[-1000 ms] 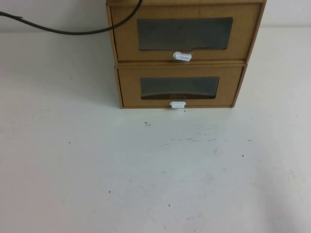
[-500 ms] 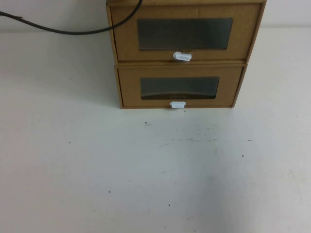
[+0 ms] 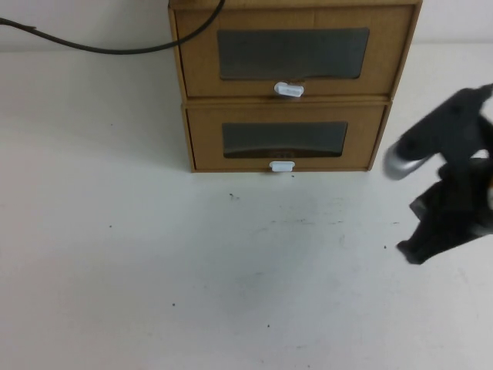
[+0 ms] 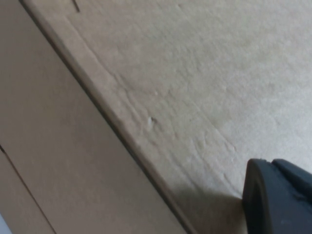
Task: Open the shoe box
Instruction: 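Pull the top drawer of the cardboard box fully open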
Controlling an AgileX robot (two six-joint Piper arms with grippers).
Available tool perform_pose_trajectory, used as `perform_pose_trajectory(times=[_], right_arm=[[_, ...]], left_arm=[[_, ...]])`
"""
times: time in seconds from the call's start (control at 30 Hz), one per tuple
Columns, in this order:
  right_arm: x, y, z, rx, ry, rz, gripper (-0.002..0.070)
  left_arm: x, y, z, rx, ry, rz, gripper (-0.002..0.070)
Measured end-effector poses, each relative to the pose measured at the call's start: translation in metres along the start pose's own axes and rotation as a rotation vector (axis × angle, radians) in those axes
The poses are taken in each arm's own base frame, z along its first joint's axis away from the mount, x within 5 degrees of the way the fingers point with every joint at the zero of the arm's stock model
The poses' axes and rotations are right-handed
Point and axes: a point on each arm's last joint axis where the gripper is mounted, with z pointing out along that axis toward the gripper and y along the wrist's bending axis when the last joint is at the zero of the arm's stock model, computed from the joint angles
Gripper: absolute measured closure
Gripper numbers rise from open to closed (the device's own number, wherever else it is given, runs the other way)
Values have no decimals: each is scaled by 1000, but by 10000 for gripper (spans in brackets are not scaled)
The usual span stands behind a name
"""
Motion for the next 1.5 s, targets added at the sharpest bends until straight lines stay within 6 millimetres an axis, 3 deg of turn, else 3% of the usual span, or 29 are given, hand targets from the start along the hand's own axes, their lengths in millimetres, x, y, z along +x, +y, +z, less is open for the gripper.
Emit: perform_pose_trajectory(times=[0.13, 0.3, 0.5, 0.77, 0.93, 1.2, 1.3, 1.5], right_arm=[[-23, 36, 21, 141, -21, -325, 695], [-52, 65, 41, 332, -227, -656, 695], [-73, 81, 61, 376, -379, -791, 695], [-97, 85, 102, 455, -306, -863, 695], [-117, 83, 111, 514, -294, -959, 695], [-132, 77, 110, 556, -305, -942, 685], [-132, 71, 111, 567, -296, -933, 625], [-131, 56, 114, 589, -269, -911, 408]], left_arm=[[0, 0, 0, 0, 0, -2, 679], [0, 0, 0, 0, 0, -4, 679], [0, 0, 0, 0, 0, -4, 679], [0, 0, 0, 0, 0, -4, 679], [0, 0, 0, 0, 0, -16, 679], [0, 0, 0, 1, 1, -18, 679], [0, 0, 0, 1, 1, -18, 679], [0, 0, 0, 1, 1, -25, 679]])
